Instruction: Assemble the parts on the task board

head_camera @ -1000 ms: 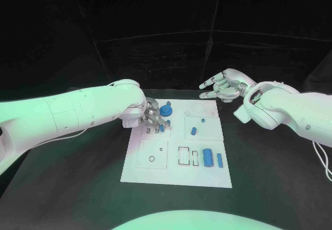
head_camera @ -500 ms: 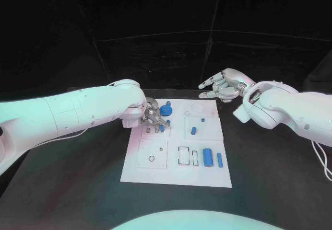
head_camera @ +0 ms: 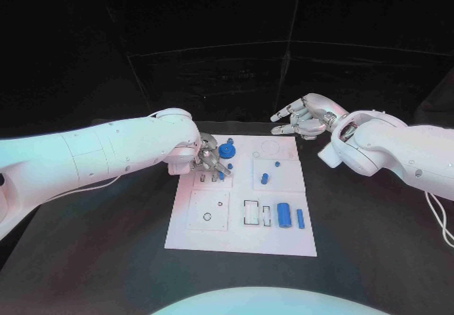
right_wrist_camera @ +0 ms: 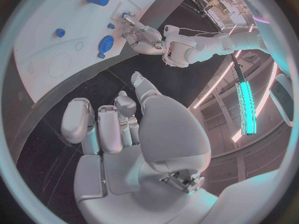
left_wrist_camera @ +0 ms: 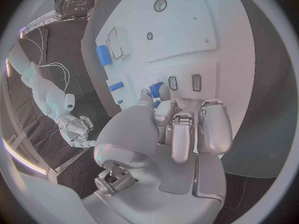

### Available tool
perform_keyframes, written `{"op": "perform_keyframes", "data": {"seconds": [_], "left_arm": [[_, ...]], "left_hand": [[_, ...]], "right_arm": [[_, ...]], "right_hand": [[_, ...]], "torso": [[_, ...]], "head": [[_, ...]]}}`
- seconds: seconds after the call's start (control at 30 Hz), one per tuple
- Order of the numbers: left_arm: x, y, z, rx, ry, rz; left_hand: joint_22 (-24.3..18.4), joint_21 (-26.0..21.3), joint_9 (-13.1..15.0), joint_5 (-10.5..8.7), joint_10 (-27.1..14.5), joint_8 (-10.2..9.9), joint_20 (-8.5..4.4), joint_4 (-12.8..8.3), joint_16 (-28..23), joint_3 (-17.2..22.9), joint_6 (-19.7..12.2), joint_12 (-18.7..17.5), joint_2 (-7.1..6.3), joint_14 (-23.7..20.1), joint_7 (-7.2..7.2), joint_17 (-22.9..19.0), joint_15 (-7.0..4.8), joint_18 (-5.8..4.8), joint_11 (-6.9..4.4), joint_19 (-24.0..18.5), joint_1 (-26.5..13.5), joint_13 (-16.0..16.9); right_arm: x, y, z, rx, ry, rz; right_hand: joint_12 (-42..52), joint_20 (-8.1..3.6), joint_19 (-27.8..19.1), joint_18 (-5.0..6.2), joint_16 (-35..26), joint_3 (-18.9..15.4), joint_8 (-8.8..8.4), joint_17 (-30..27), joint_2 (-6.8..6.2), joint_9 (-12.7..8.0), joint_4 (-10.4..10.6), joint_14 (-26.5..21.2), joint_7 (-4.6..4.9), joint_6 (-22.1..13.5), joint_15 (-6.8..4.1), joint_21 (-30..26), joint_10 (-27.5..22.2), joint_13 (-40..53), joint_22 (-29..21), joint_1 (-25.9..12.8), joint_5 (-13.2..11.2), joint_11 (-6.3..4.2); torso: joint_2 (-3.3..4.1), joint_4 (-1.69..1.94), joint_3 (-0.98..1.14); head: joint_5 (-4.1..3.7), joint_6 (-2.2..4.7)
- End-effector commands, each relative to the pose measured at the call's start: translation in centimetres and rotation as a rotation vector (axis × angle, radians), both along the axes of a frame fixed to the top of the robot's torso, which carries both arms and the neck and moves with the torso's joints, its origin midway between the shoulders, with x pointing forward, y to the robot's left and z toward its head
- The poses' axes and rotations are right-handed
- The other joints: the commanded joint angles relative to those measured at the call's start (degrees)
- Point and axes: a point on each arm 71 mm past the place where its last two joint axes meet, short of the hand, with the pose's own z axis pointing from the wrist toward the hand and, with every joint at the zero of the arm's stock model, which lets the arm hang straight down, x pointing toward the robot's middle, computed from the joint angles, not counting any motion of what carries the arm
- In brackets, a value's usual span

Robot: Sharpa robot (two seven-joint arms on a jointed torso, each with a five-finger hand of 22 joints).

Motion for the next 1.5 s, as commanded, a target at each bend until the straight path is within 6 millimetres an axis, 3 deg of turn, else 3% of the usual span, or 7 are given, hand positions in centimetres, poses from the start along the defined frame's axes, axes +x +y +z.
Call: {"op": "perform_keyframes", "data": {"seconds": [0.03, 0.67, 0.9, 1.0, 1.2, 1.37, 1.5], "left_arm": [[0.0, -0.1, 0.0, 0.010, 0.004, -0.007], [-0.2, -0.2, 0.0, -0.001, 0.003, -0.004], [-0.3, -0.1, 0.0, -0.009, 0.011, -0.002], [-0.4, -0.1, 0.0, -0.014, 0.011, 0.001], [-0.5, 0.2, 0.1, -0.043, 0.010, 0.024], [-0.7, 0.5, 0.2, -0.077, -0.002, 0.052], [-0.9, 0.9, 0.3, -0.105, -0.023, 0.079]], "left_hand": [[0.1, 0.2, 0.1, -0.14, 0.2, 0.4, -0.22, -0.6, 0.2, 0.0, -0.3, 0.2, -0.02, 5.9, 0.08, 15.1, -0.27, -0.72, -0.12, 0.1, 0.6, 0.0], [-0.2, -0.1, -1.4, 0.20, -1.0, -2.8, -0.23, -5.3, 0.2, 7.6, -2.2, -1.0, 2.76, 5.9, 0.21, 15.1, -0.26, -0.60, -0.13, -0.3, 6.7, -1.2], [-0.3, -0.3, -2.9, 2.32, -1.7, -5.4, 0.04, -7.2, 0.2, 13.1, -1.9, -1.9, 1.64, 5.9, 0.58, 15.1, 0.00, -0.55, 0.21, -0.4, 7.3, -2.1], [-0.1, -0.3, -3.6, 4.57, -1.9, -6.6, 0.16, -8.1, 0.2, 18.3, -1.5, -2.3, -0.21, 5.9, 0.80, 15.1, 0.20, -0.53, 0.28, -0.4, 6.4, -2.4], [0.3, -0.4, -3.2, 7.68, -1.4, -6.9, 0.32, -9.6, 0.2, 39.4, -0.4, -2.5, -8.32, 5.9, 1.55, 15.1, 0.71, -0.47, 0.78, -0.4, -1.6, -2.8], [0.8, -0.3, -1.4, 9.37, -0.6, -5.2, 0.62, -11.7, 0.2, 50.9, -0.7, -2.2, -11.31, 5.9, 1.62, 15.1, 0.73, -0.56, 0.66, -0.2, -5.9, -2.7], [1.1, -0.2, -0.6, 9.76, -0.3, -4.4, 0.63, -13.1, 0.2, 53.6, -0.8, -1.9, -12.04, 5.9, 1.21, 15.1, 0.51, -0.63, 0.68, -0.1, -6.6, -2.5]], "right_arm": [[0.0, 0.1, 0.1, 0.002, 0.004, 0.008], [0.1, 0.1, 0.1, -0.001, 0.007, 0.008], [0.1, 0.1, 0.0, -0.001, 0.009, 0.008], [0.1, 0.1, 0.0, -0.002, 0.009, 0.009], [0.1, 0.1, 0.0, -0.002, 0.010, 0.009], [0.1, 0.1, 0.0, -0.003, 0.010, 0.009], [0.2, 0.0, 0.0, -0.003, 0.011, 0.008]], "right_hand": [[-0.1, 0.00, -0.3, 0.41, -0.2, -0.3, 0.17, 0.1, 0.60, 0.0, 0.0, 1.8, -0.02, 0.1, -0.03, -0.2, -0.1, 0.0, 0.0, -0.2, 0.2, -0.17], [0.3, -0.01, 0.0, 0.33, 0.1, -0.4, 0.16, 0.6, 0.63, 0.0, 0.0, 1.9, -0.02, 0.1, -0.03, -0.1, 0.2, 0.4, 0.4, -0.2, 0.3, -0.17], [0.4, -0.01, 0.1, 0.31, 0.1, -0.4, 0.16, 0.7, 0.63, 0.0, 0.0, 2.0, -0.01, 0.1, -0.03, 0.0, 0.3, 0.5, 0.5, -0.2, 0.3, -0.17], [0.4, -0.01, 0.1, 0.31, 0.1, -0.4, 0.16, 0.7, 0.63, 0.0, 0.0, 2.0, -0.01, 0.1, -0.03, 0.0, 0.3, 0.5, 0.5, -0.2, 0.3, -0.17], [0.4, -0.02, 0.1, 0.30, 0.1, -0.4, 0.14, 0.7, 0.60, 0.0, 0.0, 2.0, 0.00, 0.0, -0.03, 0.0, 0.3, 0.5, 0.5, -0.3, 0.3, -0.16], [0.4, -0.02, 0.1, 0.30, 0.1, -0.4, 0.14, 0.7, 0.60, 0.0, 0.0, 2.0, 0.00, 0.0, -0.03, 0.0, 0.3, 0.5, 0.5, -0.3, 0.3, -0.16], [0.4, -0.02, 0.1, 0.30, 0.1, -0.5, 0.13, 0.7, 0.57, 0.0, 0.1, 2.0, 0.00, 0.0, -0.03, -0.1, 0.3, 0.5, 0.5, -0.4, 0.4, -0.15]], "torso": [[0.04, -0.02, 0.03], [0.02, 0.03, 0.00], [-0.02, 0.04, 0.03], [-0.06, 0.05, 0.05], [-0.06, 0.01, 0.03], [-0.05, 0.07, 0.02], [0.01, 0.06, 0.01]], "head": [[-0.03, -0.02], [0.03, -0.25], [0.09, -0.26], [0.09, -0.29], [0.15, -0.24], [0.14, -0.21], [0.21, -0.23]]}}
